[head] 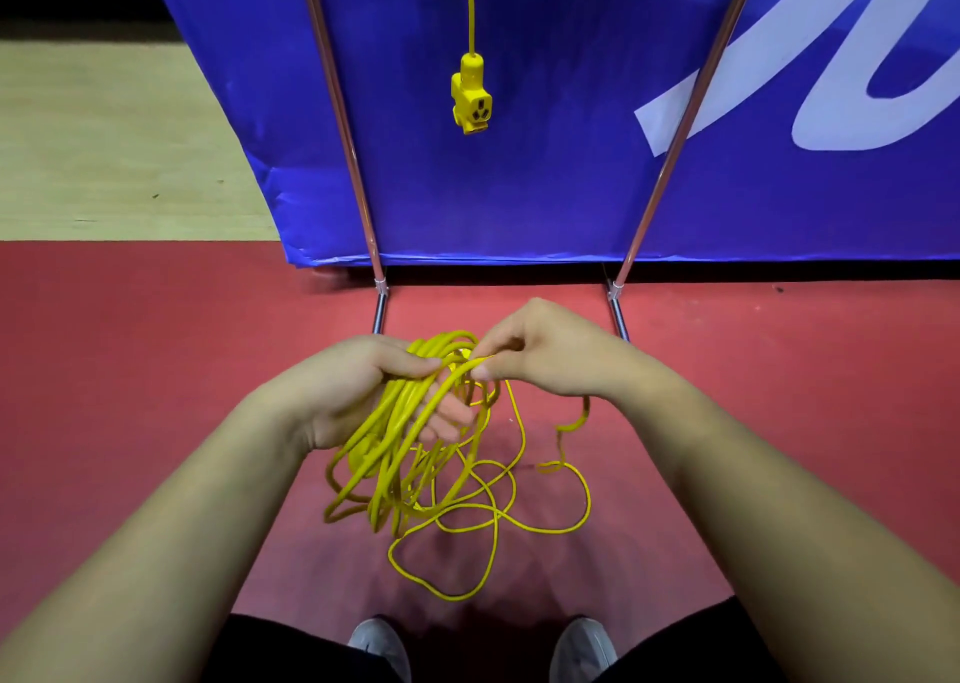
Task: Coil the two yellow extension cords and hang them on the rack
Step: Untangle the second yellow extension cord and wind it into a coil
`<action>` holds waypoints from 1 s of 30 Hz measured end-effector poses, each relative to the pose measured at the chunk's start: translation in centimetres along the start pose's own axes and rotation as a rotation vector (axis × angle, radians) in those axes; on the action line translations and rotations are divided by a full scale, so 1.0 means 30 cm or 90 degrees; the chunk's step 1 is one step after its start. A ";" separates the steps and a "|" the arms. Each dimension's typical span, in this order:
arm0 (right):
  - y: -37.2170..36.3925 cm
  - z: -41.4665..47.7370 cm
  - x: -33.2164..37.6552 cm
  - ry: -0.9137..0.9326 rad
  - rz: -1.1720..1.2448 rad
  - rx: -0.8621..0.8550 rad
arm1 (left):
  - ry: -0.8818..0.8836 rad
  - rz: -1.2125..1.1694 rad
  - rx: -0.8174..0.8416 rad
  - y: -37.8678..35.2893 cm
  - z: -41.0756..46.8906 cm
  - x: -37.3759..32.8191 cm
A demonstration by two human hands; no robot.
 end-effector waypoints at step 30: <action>0.002 0.009 -0.193 -0.107 0.046 0.075 | -0.141 -0.077 -0.062 0.049 0.003 -0.040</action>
Point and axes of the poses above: each hand's wrist, its own z-axis towards the middle knuckle, its own y-axis out of the back of the hand, x = y × z, the point moved 2 cm from there along z, towards the middle knuckle, and after that the axes turned 13 degrees about -y, right-handed, at the moved point
